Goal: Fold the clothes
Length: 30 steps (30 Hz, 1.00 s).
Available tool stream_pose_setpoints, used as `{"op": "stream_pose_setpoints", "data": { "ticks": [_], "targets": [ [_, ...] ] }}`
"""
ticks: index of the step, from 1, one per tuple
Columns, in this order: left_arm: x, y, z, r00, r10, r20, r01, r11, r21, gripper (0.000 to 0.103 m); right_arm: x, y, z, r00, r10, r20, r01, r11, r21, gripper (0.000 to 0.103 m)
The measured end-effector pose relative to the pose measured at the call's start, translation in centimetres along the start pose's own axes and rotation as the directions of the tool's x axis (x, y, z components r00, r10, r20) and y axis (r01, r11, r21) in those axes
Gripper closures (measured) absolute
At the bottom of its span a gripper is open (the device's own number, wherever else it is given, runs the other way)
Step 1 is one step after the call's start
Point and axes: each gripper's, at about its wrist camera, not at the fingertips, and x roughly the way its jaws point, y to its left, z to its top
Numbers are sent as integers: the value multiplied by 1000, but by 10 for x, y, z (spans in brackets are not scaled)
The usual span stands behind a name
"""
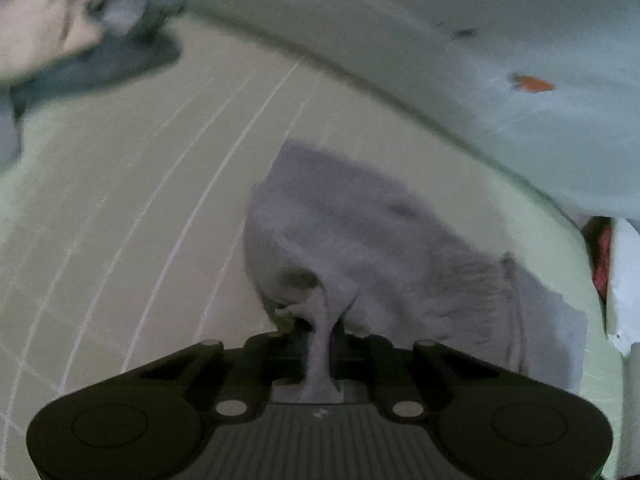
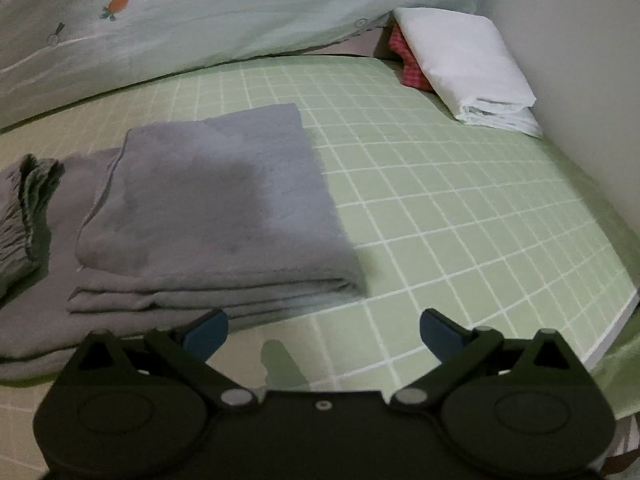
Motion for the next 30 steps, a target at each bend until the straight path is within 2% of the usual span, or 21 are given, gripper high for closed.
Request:
{"op": "stream_pose_setpoints", "data": {
  "ticks": [5,8,10,14,16,18,21,22,23,24,25,28,30],
  "targets": [
    [-22,-69,0,992,-23,122,5,989,150,94,14,-38,11,999,34,15,-33,999,-24,0],
    [-26,-121,-8,985,-78,155,43,975,216,94,23,-66,19,999,43,27,-42,998,-38,0],
    [-24,-154,-17,981,-123,150,83,966,246,94,29,-87,25,999,41,35,-39,998,-41,0],
    [1,-217,-49,982,-181,60,156,943,294,93,37,-122,30,999,29,27,-29,1000,-11,0],
    [28,-231,-66,983,-181,-44,186,951,246,89,37,-135,28,999,28,20,-28,1000,3,0],
    [55,-237,-82,972,-173,-159,202,962,185,87,36,-144,23,1000,27,12,-27,1000,16,0],
    [72,-239,-94,954,-155,-258,202,965,165,75,35,-156,16,1000,22,0,-22,999,40,0],
    [67,-238,-94,954,-170,-248,213,964,158,67,34,-159,15,1000,18,1,-18,999,51,0],
    [61,-237,-93,954,-188,-233,226,962,151,53,33,-162,15,1000,14,3,-15,998,62,0],
    [53,-234,-93,955,-203,-214,238,960,147,45,33,-164,16,1000,15,8,-16,997,77,0],
    [44,-230,-90,958,-218,-187,247,958,149,33,33,-165,18,1000,19,14,-20,996,92,0],
    [16,-218,-80,960,-260,-103,274,949,156,23,37,-155,28,995,87,46,-93,988,127,0],
    [2,-202,-74,978,-207,-34,210,966,150,20,42,-139,38,987,147,69,-154,981,120,0]
  ]
}}
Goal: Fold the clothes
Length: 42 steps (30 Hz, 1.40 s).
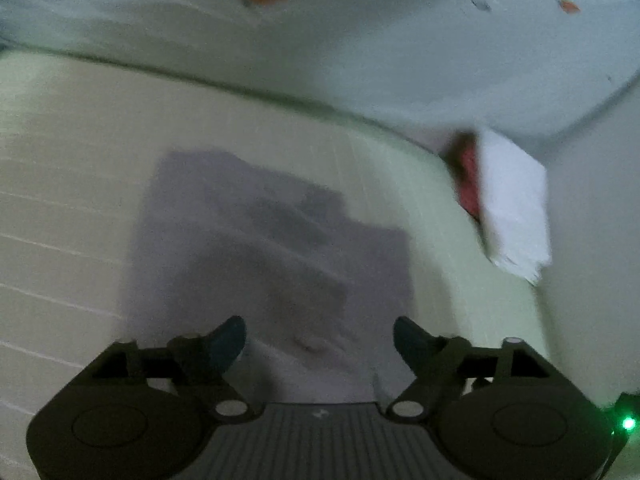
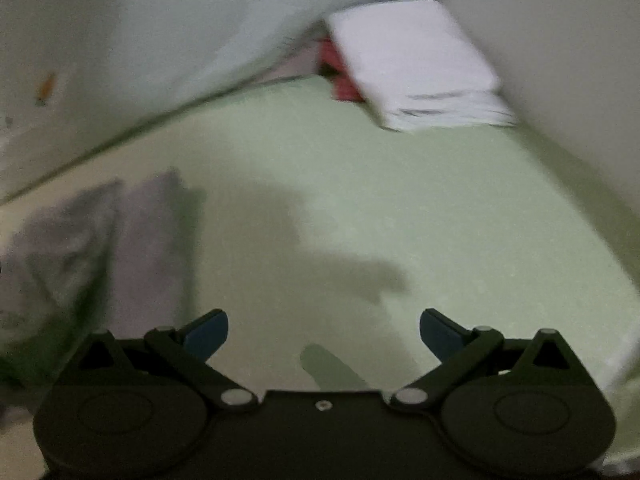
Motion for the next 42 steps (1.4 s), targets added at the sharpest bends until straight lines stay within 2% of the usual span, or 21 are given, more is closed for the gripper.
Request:
{"op": "stream_pose_setpoints", "data": {
  "ticks": [3,6,8,10,13,16,18,19,20,21,22,26,29,30,32,33,34,35,36,39,42],
  "targets": [
    [-9,24,4,990,140,18,-140,990,-20,20,16,34,16,993,119,-11,-119,993,-8,0],
    [-6,47,6,976,216,-3,-216,974,-61,20,30,66,32,966,256,-37,-256,967,10,0],
    [-3,62,5,972,233,-21,-234,966,-106,20,44,88,38,936,343,-79,-341,939,37,2],
    [3,73,8,969,242,-46,-246,962,-116,20,59,102,40,907,402,-122,-393,915,94,18],
    [11,84,12,963,259,-77,-266,958,-104,20,79,120,39,858,479,-185,-452,876,169,31],
    [17,88,11,964,246,-98,-256,961,-104,20,94,133,35,810,538,-233,-499,841,209,42],
    [21,88,13,964,243,-109,-254,962,-102,20,95,140,33,803,544,-243,-503,837,215,43],
    [23,88,14,964,241,-115,-253,962,-101,20,95,142,34,801,547,-244,-506,836,213,51],
    [26,87,14,964,238,-119,-250,963,-101,20,96,144,35,802,541,-252,-504,840,202,61],
    [29,87,14,964,235,-123,-248,964,-101,20,97,146,36,805,530,-266,-498,848,182,84],
    [33,86,14,964,232,-127,-245,964,-102,20,96,147,38,809,523,-268,-499,852,159,91],
    [35,76,17,969,219,-112,-228,971,-68,20,72,144,50,827,524,-203,-526,849,47,94],
    [33,64,22,980,182,-79,-185,982,-30,20,33,122,66,854,512,-94,-514,858,7,94],
    [32,59,23,983,169,-69,-170,985,-13,19,25,114,69,869,491,-65,-492,871,7,95],
    [35,52,24,986,151,-66,-150,989,19,16,21,100,69,913,405,-48,-406,914,-19,94],
    [38,50,23,987,145,-73,-143,989,28,16,25,95,66,937,344,-60,-347,937,-43,90],
    [42,49,23,986,143,-89,-141,989,34,16,31,91,62,956,283,-78,-287,956,-54,77],
    [45,47,22,984,142,-105,-139,990,40,16,39,87,57,971,217,-103,-222,974,-46,71],
    [48,47,21,983,143,-115,-138,989,44,16,43,81,52,975,186,-120,-189,982,-14,62],
    [52,48,19,982,132,-134,-128,991,38,16,45,69,41,960,248,-128,-235,965,113,46],
    [60,50,20,982,109,-157,-107,994,22,16,48,73,34,956,253,-147,-240,966,99,32]
  ]
}}
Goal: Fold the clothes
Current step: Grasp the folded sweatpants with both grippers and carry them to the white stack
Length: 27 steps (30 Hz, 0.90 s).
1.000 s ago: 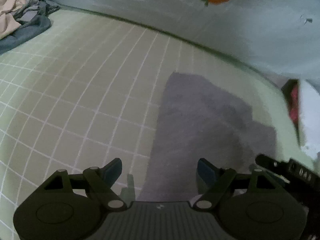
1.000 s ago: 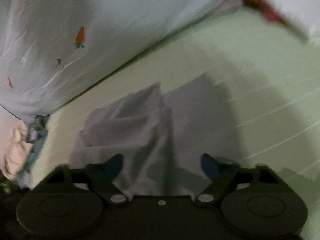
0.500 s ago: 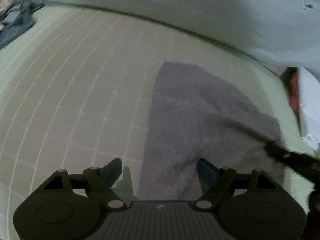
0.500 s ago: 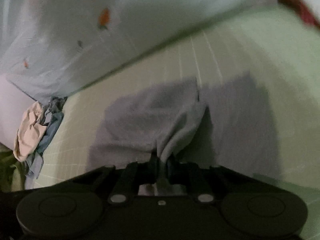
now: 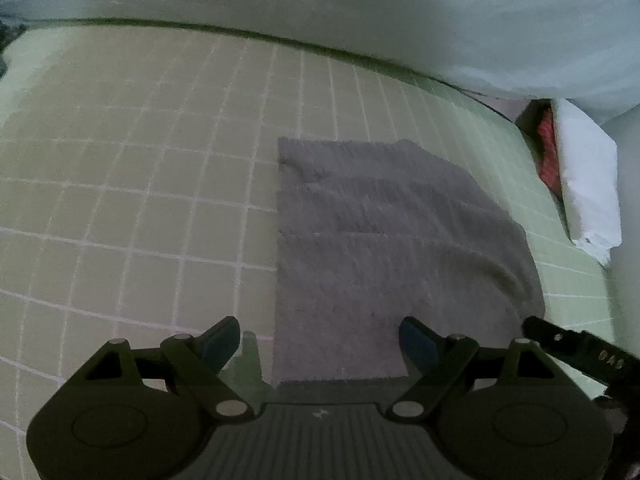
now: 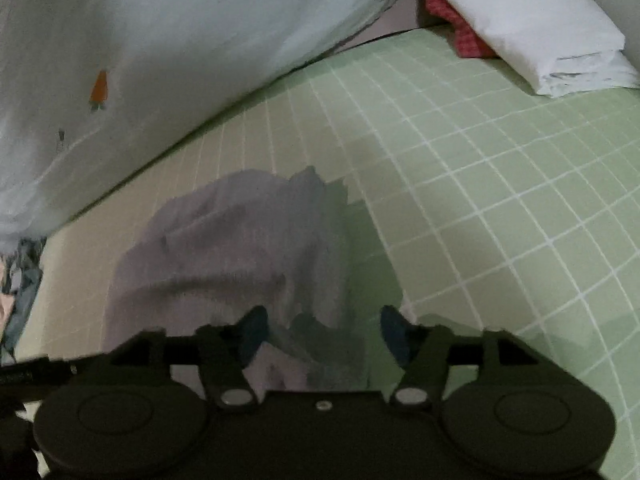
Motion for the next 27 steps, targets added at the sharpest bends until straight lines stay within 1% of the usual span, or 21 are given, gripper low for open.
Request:
{"op": "stream_pose_setpoints", "data": {
  "ticks": [1,3,6,10,13,15,16,17,18,19,20,21,22,23,24,27],
  "targets": [
    [3,0,0,1000,-10,-9,10,1000,-1,16,2,2,-2,1000,1,-4,-1,1000,-6,26],
    [6,1,1,999,-30,-22,30,1000,-3,16,10,5,-3,1000,15,-17,-15,1000,-11,21],
    [14,-1,5,998,-57,-34,57,998,-6,15,23,9,0,999,27,-45,-28,999,-28,21],
    [23,-5,12,996,-80,-47,80,997,7,16,35,20,1,999,8,-50,-13,996,-93,14],
    [29,-10,16,993,-102,-59,103,995,15,17,43,31,3,998,-22,-60,15,993,-120,8],
    [33,-13,17,991,-114,-63,116,993,23,17,47,37,5,997,-39,-64,30,991,-132,6],
    [34,-14,17,989,-133,-62,135,990,26,23,48,39,6,997,-40,-67,31,991,-134,6],
    [35,-16,17,986,-154,-61,156,987,29,42,49,41,6,997,-37,-71,28,991,-135,6],
    [35,-16,17,981,-184,-62,185,983,14,54,49,43,7,996,-22,-81,11,991,-133,9],
    [36,-15,18,975,-215,-63,215,977,-3,61,49,46,8,996,-10,-91,-3,991,-136,17],
    [36,-17,17,974,-216,-61,217,976,6,66,49,49,9,995,-9,-103,-7,987,-159,26],
    [36,-19,17,975,-215,-60,216,976,18,68,49,53,10,993,-9,-116,-12,983,-182,52],
    [35,-21,18,972,-226,-58,228,973,24,72,48,56,11,992,-11,-125,-15,979,-204,70],
    [33,-24,18,969,-240,-55,242,970,30,75,46,59,12,992,-15,-121,-12,976,-216,72],
    [32,-26,19,966,-253,-53,255,966,35,76,42,59,13,993,-9,-120,-16,978,-208,77],
    [18,-37,23,953,-301,-38,303,951,68,78,30,59,18,995,10,-103,-27,985,-168,79]
  ]
}}
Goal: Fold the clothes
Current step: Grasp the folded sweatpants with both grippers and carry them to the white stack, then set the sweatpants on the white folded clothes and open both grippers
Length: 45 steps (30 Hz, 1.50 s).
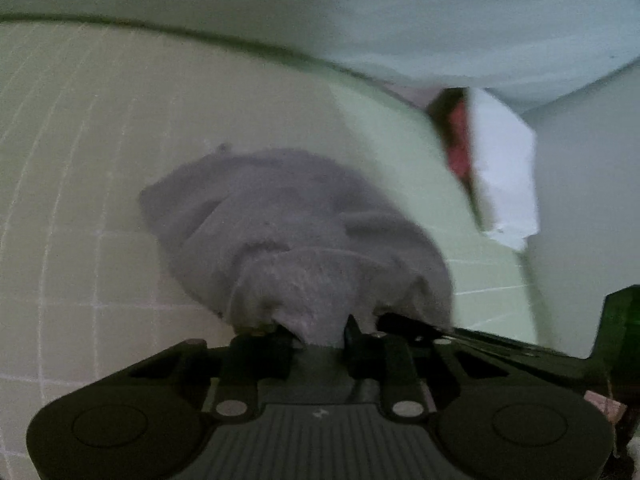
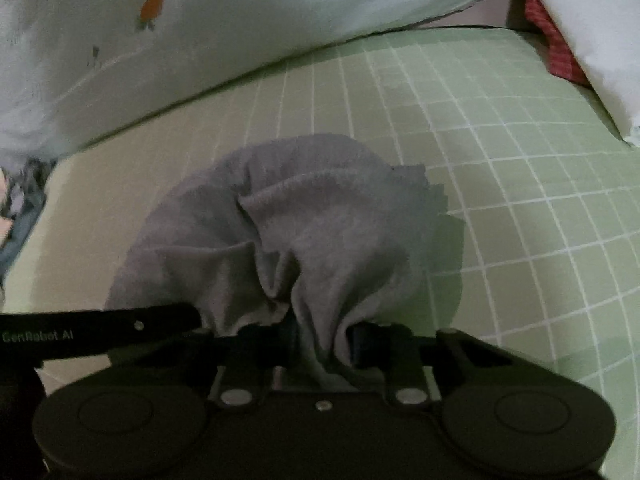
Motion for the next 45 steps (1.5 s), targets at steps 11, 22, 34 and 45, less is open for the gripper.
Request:
{"op": "stream_pose_setpoints", "data": {
  "ticks": [11,22,34,45],
  "targets": [
    [7,-105,20,993,-114,29,105,972,208,79,-71,-19,20,983,-91,162,83,995,57,81],
    [96,-264,75,960,-251,121,202,926,319,78,-132,-160,94,923,-207,324,189,978,84,81],
    [232,-392,206,949,-213,231,120,925,360,54,-145,-323,276,800,-390,455,393,915,93,70],
    [266,-326,184,978,7,207,-83,929,361,18,-73,-369,237,782,-524,339,419,843,336,18]
  ]
}}
